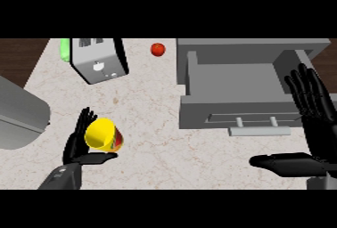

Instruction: Pick up the cup, place it into the drawer and close the drawer

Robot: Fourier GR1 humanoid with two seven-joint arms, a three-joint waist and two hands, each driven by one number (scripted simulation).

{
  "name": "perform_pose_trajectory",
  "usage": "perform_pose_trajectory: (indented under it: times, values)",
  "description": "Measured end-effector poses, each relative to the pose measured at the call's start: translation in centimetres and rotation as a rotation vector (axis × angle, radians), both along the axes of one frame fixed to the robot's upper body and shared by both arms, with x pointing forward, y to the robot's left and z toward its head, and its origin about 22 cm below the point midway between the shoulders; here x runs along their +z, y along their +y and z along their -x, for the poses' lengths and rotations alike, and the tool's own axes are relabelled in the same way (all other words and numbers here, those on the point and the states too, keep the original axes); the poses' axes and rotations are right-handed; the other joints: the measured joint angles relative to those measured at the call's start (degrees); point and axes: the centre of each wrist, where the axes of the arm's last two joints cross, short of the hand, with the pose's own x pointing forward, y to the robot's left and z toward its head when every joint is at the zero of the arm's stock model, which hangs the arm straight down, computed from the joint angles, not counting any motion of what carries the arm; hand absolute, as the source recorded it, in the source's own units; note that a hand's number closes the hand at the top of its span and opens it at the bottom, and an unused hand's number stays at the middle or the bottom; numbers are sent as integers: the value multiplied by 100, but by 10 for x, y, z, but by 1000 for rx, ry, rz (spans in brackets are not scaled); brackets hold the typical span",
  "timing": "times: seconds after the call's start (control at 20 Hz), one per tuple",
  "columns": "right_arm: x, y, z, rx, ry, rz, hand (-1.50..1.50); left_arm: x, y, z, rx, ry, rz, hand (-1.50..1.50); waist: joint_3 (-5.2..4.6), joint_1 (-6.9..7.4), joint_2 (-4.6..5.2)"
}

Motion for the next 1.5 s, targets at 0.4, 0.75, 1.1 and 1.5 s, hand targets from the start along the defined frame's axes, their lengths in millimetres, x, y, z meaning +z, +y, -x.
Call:
perform_pose_trajectory:
  times: [0.4, 0.75, 1.1, 1.5]
  values:
    - [2, -2, 0, 4, 16, -9, -150, 1, -23, -9, -76, -22, 93, 150, -1, 4, -6]
    - [7, 1, -2, 1, 17, 3, -150, 8, -31, -21, -133, -38, 180, 150, -2, 12, -7]
    - [3, 1, -3, -7, 15, 5, -150, 15, 0, -19, 37, -107, 205, 150, -4, 4, 8]
    - [7, -8, -6, -14, 19, 11, -150, 31, 8, -34, 86, -218, 180, 150, 1, 29, -12]
